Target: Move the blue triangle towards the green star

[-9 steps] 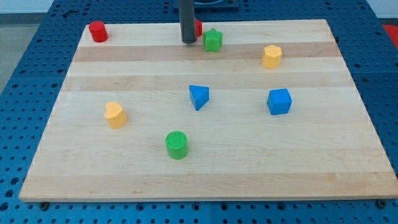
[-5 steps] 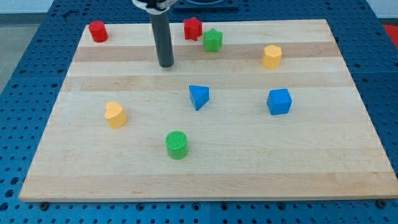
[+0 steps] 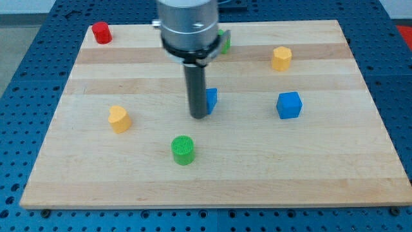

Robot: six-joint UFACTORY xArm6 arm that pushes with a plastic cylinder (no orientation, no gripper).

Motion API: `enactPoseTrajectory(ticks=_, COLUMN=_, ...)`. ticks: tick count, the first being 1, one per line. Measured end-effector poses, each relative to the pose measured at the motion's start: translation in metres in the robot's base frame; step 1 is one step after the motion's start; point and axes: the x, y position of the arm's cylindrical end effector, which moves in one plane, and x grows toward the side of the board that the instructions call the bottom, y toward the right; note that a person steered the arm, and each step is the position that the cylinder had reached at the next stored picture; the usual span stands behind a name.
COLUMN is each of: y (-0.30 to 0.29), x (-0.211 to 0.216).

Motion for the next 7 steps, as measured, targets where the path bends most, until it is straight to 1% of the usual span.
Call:
enactPoseTrajectory(ticks=1, y=0.019, x=-0.014)
enactPoseTrajectory(ticks=2, y=0.023, x=-0.022)
enactPoseTrajectory(ticks=4, y=0.022, x=-0.021)
enactPoseTrajectory(ticks=7, y=0.042, x=-0.084)
